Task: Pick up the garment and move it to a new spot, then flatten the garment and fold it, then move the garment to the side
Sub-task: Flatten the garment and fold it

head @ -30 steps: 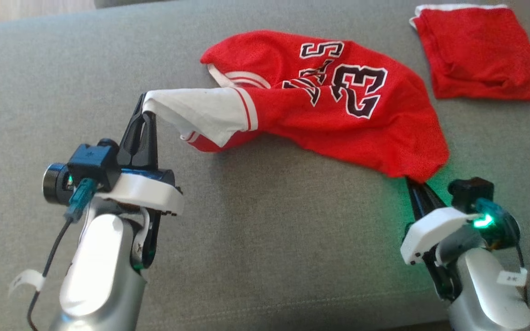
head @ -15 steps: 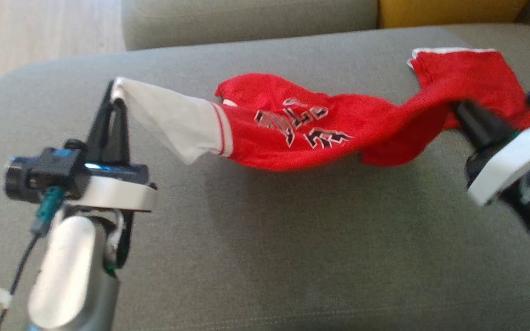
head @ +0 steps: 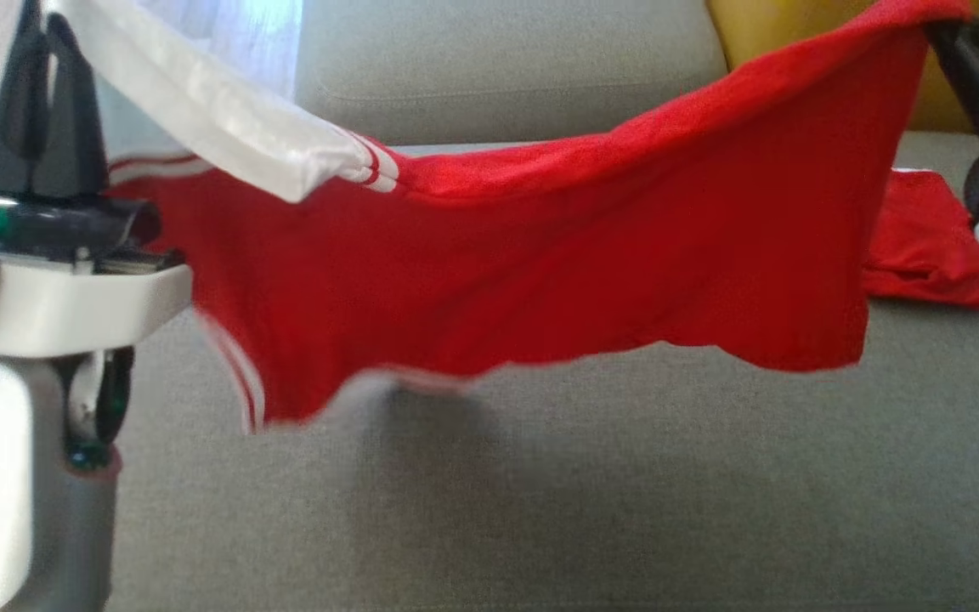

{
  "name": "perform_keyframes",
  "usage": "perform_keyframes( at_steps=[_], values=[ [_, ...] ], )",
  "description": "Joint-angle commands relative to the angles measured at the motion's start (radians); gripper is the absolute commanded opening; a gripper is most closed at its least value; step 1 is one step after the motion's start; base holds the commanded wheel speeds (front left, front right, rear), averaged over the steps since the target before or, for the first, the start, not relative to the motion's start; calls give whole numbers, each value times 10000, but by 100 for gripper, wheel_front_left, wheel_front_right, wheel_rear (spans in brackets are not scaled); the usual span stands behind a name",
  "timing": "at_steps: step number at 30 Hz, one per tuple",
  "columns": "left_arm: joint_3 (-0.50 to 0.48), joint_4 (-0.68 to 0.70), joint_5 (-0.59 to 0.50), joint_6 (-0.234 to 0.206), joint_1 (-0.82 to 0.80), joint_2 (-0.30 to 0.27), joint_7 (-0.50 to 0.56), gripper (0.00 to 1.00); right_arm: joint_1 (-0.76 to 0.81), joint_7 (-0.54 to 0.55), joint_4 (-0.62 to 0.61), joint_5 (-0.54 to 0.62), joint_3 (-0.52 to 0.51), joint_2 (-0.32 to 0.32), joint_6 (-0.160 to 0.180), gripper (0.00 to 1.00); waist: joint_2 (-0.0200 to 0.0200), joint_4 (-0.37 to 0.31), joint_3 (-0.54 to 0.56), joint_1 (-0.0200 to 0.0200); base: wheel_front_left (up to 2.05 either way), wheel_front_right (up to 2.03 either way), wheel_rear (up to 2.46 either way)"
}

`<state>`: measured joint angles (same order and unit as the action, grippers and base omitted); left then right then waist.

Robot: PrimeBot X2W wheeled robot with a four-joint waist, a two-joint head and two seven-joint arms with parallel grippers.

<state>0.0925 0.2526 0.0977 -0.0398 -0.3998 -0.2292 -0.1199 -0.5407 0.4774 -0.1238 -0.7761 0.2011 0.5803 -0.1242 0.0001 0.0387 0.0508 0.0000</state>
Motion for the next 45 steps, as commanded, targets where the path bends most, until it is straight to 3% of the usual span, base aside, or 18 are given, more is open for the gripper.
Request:
perform_keyframes(
  at_steps=[1, 6, 11, 20, 26, 32, 35, 38, 45],
  values=[
    [-370, 478, -59, 67, -646, -432, 202, 0, -138, 182, -363, -112, -169, 330, -65, 0, -1, 55, 20, 0, 0, 0, 0],
    [-149, 1099, -66, 417, -924, -783, 1008, 0, 197, 736, -750, -304, -700, 476, -65, 0, -1, 155, -76, 0, 0, 0, 0],
    [63, 676, 23, 930, -1905, -1193, 1635, 0, -190, 1348, -931, -225, -836, 380, -65, 0, -1, 186, -679, 0, 0, 0, 0],
    [298, -2153, -129, 1420, -5373, -1884, 1033, 0, -3748, 1734, 161, 268, -73, -299, -65, 0, -1, 144, -3476, 0, 0, 0, 0],
    [497, -4822, -527, 1407, -8877, -1886, -57, 0, -7397, -295, 2539, 1735, 802, -917, -65, 0, -1, 218, -5111, 0, 0, 0, 0],
    [601, -6914, -802, 877, -10648, -1469, -1213, 0, -9080, -3339, 5068, 2836, 1230, -1446, -65, 0, -1, 347, -5538, 0, 0, 0, 0],
    [716, -7282, -865, 767, -10731, -1353, -1385, 0, -9068, -4635, 5966, 2836, 1332, -1738, -65, 0, -1, 379, -5668, 0, 0, 0, 0],
    [823, -6611, -916, 691, -10391, -1338, -1411, 0, -8674, -5522, 6572, 2528, 1649, -1896, -65, 0, -1, 431, -5830, 0, 0, 0, 0],
    [1256, -5944, -749, 793, -7484, -1194, -1416, 0, -6636, -6103, 8043, 1141, 2314, -2054, -65, 0, -1, 618, -5472, 0, 0, 0, 0]
  ],
)
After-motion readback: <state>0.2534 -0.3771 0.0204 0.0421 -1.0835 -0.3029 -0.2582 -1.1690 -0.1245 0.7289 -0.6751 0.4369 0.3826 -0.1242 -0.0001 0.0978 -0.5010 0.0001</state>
